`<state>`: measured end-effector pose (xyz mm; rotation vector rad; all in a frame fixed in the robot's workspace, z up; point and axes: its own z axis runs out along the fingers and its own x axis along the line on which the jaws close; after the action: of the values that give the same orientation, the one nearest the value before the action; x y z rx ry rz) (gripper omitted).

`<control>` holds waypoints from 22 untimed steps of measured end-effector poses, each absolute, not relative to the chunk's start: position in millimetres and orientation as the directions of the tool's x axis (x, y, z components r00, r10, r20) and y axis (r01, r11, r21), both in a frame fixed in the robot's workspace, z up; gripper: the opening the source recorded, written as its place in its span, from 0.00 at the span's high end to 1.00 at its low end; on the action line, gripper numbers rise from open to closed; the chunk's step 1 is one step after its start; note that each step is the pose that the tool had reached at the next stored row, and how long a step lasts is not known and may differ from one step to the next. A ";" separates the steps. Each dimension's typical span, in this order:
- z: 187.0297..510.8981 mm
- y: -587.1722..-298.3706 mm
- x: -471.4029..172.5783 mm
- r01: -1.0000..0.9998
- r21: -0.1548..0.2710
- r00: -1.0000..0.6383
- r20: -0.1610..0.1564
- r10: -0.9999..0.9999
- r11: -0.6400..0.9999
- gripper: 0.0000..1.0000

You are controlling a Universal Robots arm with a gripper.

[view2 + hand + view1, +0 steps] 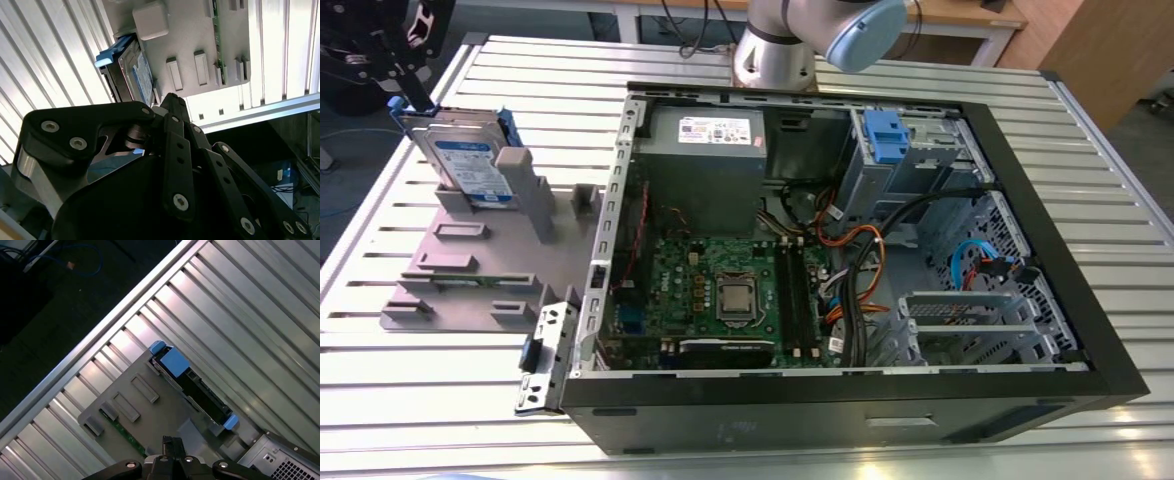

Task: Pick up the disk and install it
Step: 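Pick up the disk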

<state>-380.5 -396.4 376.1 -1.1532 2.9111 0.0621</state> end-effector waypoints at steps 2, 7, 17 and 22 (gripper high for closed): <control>376.1 -396.4 -380.5 -0.687 0.033 -0.727 -0.024 -0.686 0.726 0.89; 376.1 -396.4 -380.5 -0.691 0.033 -0.723 -0.024 -0.691 0.722 0.89; 376.1 -396.4 -380.5 -0.700 0.033 -0.714 -0.024 -0.700 0.713 0.89; 376.1 -396.4 -380.5 -0.705 0.033 -0.709 -0.024 -0.704 0.709 0.89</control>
<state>-380.5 -396.4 376.1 -1.1941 2.8951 0.0623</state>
